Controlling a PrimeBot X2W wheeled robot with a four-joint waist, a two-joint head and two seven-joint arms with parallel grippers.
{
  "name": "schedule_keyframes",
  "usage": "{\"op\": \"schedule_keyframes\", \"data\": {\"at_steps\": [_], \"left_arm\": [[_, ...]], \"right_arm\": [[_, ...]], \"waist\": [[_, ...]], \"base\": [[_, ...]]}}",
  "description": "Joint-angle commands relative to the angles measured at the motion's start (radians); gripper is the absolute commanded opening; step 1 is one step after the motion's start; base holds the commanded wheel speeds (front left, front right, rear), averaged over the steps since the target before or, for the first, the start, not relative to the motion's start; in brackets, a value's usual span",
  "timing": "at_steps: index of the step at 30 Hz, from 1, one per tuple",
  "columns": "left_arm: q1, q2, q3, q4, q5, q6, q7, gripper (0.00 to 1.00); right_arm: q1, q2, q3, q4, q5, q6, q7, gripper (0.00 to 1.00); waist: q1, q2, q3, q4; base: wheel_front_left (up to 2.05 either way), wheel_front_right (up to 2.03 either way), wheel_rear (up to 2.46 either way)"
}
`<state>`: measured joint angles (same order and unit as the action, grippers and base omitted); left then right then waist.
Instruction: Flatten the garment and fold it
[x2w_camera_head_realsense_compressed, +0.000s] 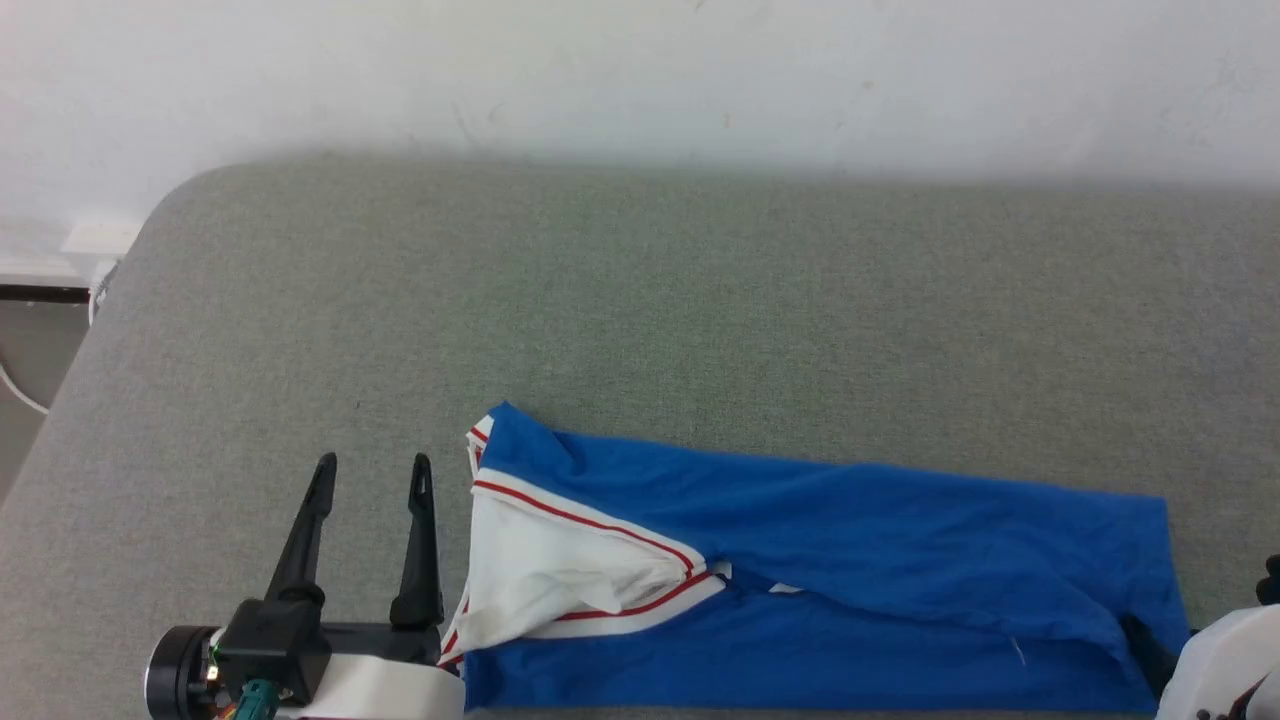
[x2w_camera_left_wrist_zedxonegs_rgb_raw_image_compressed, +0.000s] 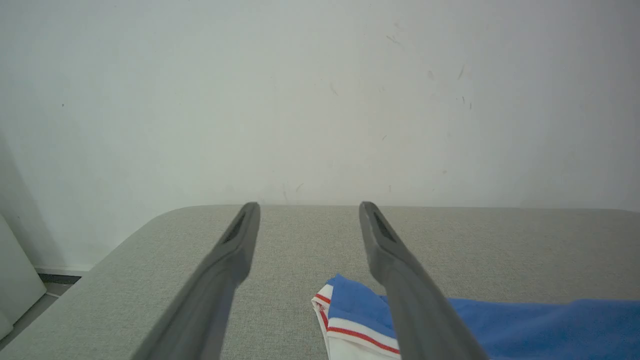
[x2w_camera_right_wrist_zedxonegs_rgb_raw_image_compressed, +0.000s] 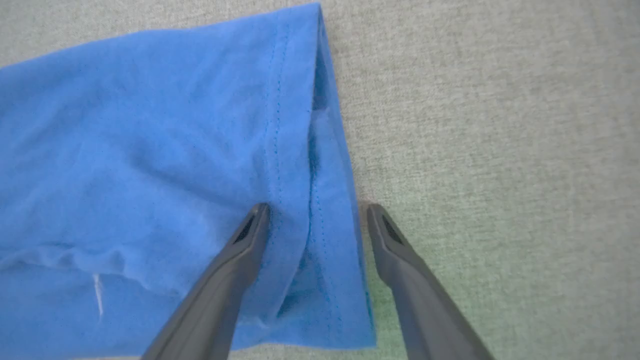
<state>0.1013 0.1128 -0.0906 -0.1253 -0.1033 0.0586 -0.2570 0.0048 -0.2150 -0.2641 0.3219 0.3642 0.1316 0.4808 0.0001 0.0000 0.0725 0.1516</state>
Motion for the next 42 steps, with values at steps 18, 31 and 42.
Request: {"op": "schedule_keyframes", "data": {"at_steps": [18,31,42], "left_arm": [[-0.017,-0.051,0.055,0.033,0.037,-0.079,-0.005,1.0],[-0.005,-0.06,0.064,0.06,0.034,-0.11,-0.005,1.0],[-0.01,-0.062,0.065,0.093,0.028,-0.127,-0.005,1.0]], "right_arm": [[-0.035,0.005,0.131,0.095,0.067,-0.001,-0.095,0.0],[-0.031,-0.094,-0.095,0.129,0.012,-0.001,-0.155,0.0],[0.012,-0.106,-0.047,-0.097,0.15,-0.001,-0.059,0.0]], "waist": [[-0.0001,0.0,0.016,0.007],[-0.0001,0.0,-0.01,-0.003],[-0.0001,0.0,-0.013,0.0]], "base": [[0.0,0.0,0.0],[0.0,0.0,0.0],[0.0,0.0,0.0]]}}
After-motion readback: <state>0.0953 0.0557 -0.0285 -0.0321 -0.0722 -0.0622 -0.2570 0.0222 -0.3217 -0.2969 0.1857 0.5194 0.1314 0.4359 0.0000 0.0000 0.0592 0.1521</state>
